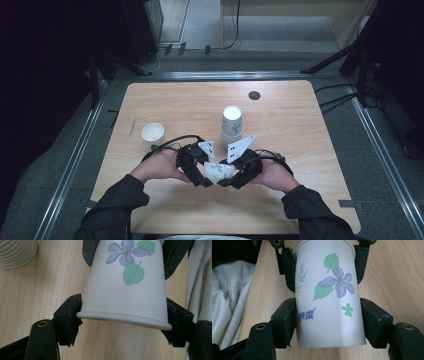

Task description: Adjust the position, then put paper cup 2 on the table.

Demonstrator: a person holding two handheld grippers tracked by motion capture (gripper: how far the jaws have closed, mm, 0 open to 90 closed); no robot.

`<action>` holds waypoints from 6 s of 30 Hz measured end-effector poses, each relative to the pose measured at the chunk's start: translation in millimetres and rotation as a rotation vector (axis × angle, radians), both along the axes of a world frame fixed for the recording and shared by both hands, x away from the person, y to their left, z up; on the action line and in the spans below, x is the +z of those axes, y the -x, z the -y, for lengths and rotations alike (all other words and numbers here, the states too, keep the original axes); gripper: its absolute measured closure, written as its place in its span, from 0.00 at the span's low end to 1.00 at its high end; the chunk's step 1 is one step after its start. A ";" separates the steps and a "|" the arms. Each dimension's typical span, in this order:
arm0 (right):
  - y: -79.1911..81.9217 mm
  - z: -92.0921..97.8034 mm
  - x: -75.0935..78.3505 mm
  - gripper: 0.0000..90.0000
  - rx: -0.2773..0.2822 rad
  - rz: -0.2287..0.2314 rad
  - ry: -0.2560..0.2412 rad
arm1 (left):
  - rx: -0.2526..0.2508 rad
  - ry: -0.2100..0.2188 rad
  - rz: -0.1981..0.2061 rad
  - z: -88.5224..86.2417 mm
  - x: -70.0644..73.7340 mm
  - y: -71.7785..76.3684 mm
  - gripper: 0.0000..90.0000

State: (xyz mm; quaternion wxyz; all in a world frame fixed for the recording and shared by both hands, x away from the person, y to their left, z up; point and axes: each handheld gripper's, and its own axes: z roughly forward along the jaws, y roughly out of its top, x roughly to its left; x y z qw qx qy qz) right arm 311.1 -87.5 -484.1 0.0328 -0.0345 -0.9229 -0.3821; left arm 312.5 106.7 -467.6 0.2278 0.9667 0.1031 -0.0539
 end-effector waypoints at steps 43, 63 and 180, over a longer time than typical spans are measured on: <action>-12.0 20.8 26.3 0.39 -0.006 -0.069 -0.229 | 0.142 0.438 -0.004 -40.3 25.9 2.5 0.25; -9.4 19.0 23.3 0.30 -0.055 -0.031 -0.170 | 0.132 0.348 0.039 -40.0 36.9 -3.0 0.32; -13.4 14.7 6.5 0.26 -0.136 -0.053 -0.161 | 0.225 0.510 0.053 -52.6 35.4 -4.6 0.31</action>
